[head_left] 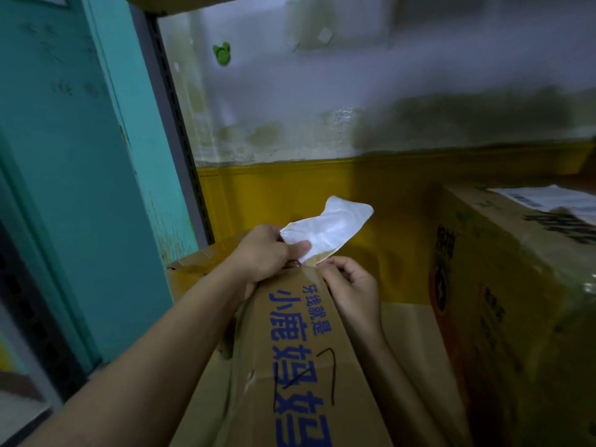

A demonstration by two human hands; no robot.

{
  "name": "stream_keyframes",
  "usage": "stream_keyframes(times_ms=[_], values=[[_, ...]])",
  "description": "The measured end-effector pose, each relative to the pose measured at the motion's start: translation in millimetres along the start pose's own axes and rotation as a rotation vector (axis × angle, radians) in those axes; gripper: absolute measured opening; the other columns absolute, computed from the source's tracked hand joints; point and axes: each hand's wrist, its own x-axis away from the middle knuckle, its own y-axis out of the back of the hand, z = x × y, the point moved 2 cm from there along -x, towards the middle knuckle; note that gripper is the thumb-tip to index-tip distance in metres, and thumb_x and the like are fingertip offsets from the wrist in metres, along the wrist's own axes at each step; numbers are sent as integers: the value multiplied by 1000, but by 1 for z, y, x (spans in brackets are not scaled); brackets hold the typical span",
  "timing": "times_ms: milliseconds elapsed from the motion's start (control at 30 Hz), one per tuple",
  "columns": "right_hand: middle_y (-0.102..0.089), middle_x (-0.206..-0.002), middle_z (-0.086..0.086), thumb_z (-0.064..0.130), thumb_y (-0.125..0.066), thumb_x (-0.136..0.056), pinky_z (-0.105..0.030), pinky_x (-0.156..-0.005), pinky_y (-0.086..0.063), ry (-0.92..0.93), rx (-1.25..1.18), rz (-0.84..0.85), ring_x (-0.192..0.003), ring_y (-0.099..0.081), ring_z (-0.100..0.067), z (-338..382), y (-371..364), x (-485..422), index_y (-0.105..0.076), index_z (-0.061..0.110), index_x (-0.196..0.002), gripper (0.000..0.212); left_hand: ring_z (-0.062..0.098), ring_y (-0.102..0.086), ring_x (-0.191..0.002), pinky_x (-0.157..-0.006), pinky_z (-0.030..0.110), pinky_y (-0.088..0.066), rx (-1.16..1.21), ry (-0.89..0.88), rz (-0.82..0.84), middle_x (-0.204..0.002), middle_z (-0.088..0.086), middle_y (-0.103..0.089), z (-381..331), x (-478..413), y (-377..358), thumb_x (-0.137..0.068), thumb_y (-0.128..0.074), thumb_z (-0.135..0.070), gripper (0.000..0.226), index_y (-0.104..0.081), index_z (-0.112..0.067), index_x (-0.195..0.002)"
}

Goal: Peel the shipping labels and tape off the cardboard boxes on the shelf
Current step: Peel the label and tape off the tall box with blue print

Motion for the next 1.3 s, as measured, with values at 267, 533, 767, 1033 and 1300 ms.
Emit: stream_keyframes(times_ms=[267,533,767,1033,1300], values=[[-72,-76,-7,14,-64,-90,-33,-65,-51,39,97,-28,-71,-66,-20,-5,2,-3,-69,9,-84,10,26,-57,-66,-61,39,-45,-383,-300,-191,-71,9,-66,4,-3,-6,-92,-65,-30,24,-68,-6,-87],[-71,-73,-1,22,-64,-89,-45,-71,-56,42,210,-56,-73,-68,-22,-6,3,-6,-70,16,-79,13,24,-52,-61,-60,40,-44,-438,-370,-236,-65,5,-60,3,-2,-7,-90,-67,-34,27,-63,-9,-81],[-71,-73,-1,21,-64,-88,-47,-74,-56,50,227,-104,-74,-67,-22,-6,2,-8,-69,14,-77,14,27,-63,-81,-57,28,-33,-488,-345,-249,-64,0,-57,-2,-1,-9,-90,-68,-36,23,-64,-14,-84],[-70,-75,2,20,-63,-89,-44,-77,-54,51,231,-144,-77,-66,-19,-6,2,-8,-68,14,-77,14,28,-63,-82,-64,32,-41,-552,-415,-233,-73,0,-64,-6,-2,-11,-91,-67,-35,18,-62,-20,-83],[-70,-72,-1,19,-63,-89,-45,-72,-55,66,248,-143,-73,-66,-22,-5,2,-9,-67,15,-75,15,27,-63,-109,-83,31,-47,-563,-447,-279,-112,10,-72,-9,2,-14,-92,-66,-36,43,-63,-10,-126]])
